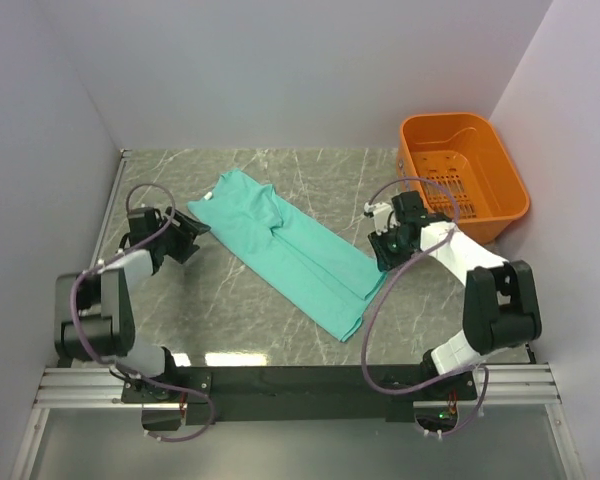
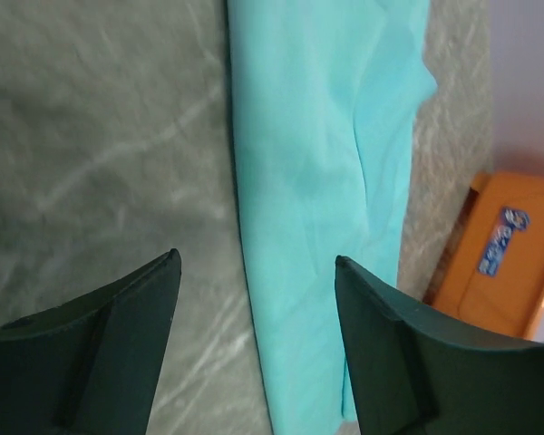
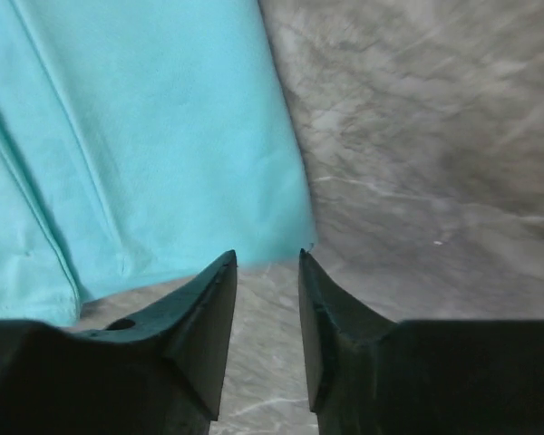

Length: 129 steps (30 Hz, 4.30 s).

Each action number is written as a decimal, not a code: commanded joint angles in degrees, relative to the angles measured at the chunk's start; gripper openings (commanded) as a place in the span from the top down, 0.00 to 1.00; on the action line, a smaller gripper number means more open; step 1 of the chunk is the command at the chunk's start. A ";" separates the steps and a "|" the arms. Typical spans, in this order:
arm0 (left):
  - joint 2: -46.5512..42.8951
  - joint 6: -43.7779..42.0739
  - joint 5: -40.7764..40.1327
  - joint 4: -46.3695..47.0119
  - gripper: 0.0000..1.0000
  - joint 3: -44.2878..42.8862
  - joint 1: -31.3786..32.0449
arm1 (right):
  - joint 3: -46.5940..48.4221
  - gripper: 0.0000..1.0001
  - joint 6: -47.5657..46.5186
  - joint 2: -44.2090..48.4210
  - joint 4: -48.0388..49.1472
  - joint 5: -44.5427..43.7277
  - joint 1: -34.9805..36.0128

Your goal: Fold and stack the t-shirts

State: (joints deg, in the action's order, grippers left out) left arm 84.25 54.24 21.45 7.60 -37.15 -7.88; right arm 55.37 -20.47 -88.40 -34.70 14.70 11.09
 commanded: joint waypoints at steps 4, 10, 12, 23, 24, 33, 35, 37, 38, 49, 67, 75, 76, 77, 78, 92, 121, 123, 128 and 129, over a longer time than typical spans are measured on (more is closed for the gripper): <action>12.32 -0.89 -6.42 -1.26 0.33 -11.70 0.23 | 1.49 0.49 -1.68 9.90 -0.55 2.00 -1.78; 22.52 -2.91 -5.98 -4.60 0.44 -20.49 0.50 | 1.05 0.47 -2.30 15.97 0.06 7.71 -1.95; 24.81 -4.13 -6.77 -6.61 0.48 -22.26 0.50 | 0.09 0.47 -2.03 17.03 0.86 9.29 -2.04; 33.17 -13.01 -13.27 -18.83 0.93 -36.32 -0.29 | -0.36 0.47 -1.77 19.05 1.83 12.10 -2.13; 33.78 -15.37 -14.32 -20.32 0.93 -38.16 -0.38 | -0.27 0.47 -1.68 19.05 1.83 12.28 -2.13; 50.10 -24.97 -20.84 -38.70 0.85 -69.17 -1.61 | 0.00 0.47 -2.38 16.68 1.91 15.62 -1.95; 53.29 -25.58 -21.10 -41.42 0.75 -77.61 -1.61 | 0.08 0.47 -2.82 16.07 1.74 16.24 -1.95; 55.67 -25.94 -21.28 -43.98 0.63 -83.23 -1.79 | 0.00 0.47 -3.87 15.80 1.83 16.50 -1.86; 55.41 -25.94 -21.28 -43.89 0.58 -83.61 -1.88 | 0.00 0.47 -4.92 15.72 1.74 16.68 -1.78; 18.96 -33.67 -19.28 -21.74 0.35 -49.09 2.85 | -0.18 0.45 -24.06 15.10 -0.97 27.12 -1.25; -35.03 -17.60 -21.27 -11.73 0.18 8.40 52.03 | -0.09 0.41 -69.11 14.84 -15.75 35.91 -2.21; -16.76 -9.86 -47.89 -22.08 0.18 -1.16 73.70 | -7.82 0.43 -53.72 22.20 -6.97 33.82 -2.74; -15.79 -8.81 -51.04 -22.88 0.18 -1.96 75.28 | -8.43 0.43 -52.41 22.83 -6.79 33.56 -3.00; -13.87 -8.97 -52.20 -23.67 0.19 -2.92 76.07 | -9.40 0.43 -52.31 24.05 -6.70 33.12 -3.18; -12.98 -9.50 -52.91 -23.42 0.19 -3.19 76.69 | -9.84 0.43 -52.39 24.59 -7.13 33.11 -3.62; 8.99 -26.20 -53.44 -30.45 0.27 -16.29 79.51 | -3.69 0.43 -66.54 18.79 -22.52 41.02 -17.95; 20.25 -18.04 -43.16 -37.21 0.99 -16.82 75.91 | -3.70 0.44 -76.11 14.22 -23.13 38.65 -17.77; 20.26 -17.85 -42.99 -36.95 0.99 -16.73 76.08 | -3.78 0.44 -79.09 14.22 -23.92 38.39 -17.68; 17.10 -18.64 -40.01 -37.13 1.00 -15.94 76.87 | -5.80 0.41 -85.42 15.88 -23.57 36.63 -14.97; 16.57 -19.08 -39.56 -37.82 1.00 -16.03 77.83 | -6.50 0.41 -88.31 16.24 -22.88 35.67 -14.00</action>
State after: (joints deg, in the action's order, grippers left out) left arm 99.48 34.15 -26.30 -22.39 -56.58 68.79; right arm 49.50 -100.44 -74.06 -56.97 51.66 -5.10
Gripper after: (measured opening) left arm 0.013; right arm 0.589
